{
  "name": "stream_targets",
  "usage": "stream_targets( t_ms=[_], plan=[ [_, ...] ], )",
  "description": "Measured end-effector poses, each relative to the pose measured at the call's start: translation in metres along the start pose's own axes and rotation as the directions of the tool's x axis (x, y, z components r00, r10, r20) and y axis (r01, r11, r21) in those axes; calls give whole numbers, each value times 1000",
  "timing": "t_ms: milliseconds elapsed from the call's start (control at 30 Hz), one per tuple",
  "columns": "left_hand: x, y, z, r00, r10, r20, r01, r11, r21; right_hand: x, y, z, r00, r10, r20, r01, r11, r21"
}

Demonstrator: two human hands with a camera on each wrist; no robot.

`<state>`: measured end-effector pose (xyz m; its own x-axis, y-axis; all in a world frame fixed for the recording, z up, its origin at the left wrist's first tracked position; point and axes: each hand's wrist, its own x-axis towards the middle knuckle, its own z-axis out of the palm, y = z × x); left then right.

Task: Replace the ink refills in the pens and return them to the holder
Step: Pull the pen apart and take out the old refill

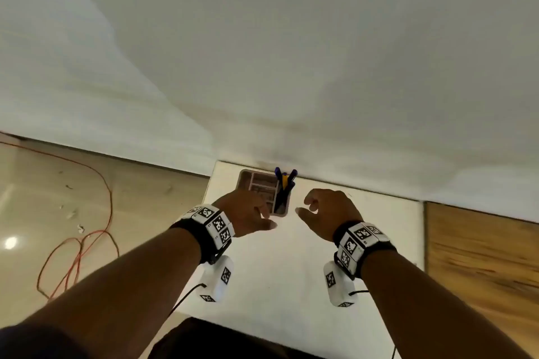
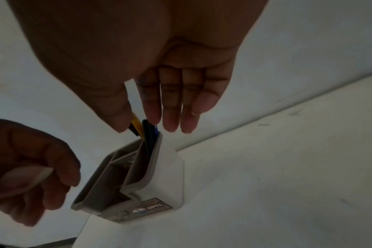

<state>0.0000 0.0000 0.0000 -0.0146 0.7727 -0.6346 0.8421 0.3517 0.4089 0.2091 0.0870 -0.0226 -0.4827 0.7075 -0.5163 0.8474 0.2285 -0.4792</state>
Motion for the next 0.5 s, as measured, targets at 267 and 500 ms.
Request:
stream_targets(
  t_ms=[267, 500],
  plan=[
    [60, -37, 42, 988, 33, -151, -60, 983, -172, 59, 11, 64, 974, -42, -223, 81, 982, 172],
    [80, -34, 47, 958, 106, -266, -166, 962, -215, 65, 20, 94, 868, -102, -486, 209, 963, 171]
  ],
)
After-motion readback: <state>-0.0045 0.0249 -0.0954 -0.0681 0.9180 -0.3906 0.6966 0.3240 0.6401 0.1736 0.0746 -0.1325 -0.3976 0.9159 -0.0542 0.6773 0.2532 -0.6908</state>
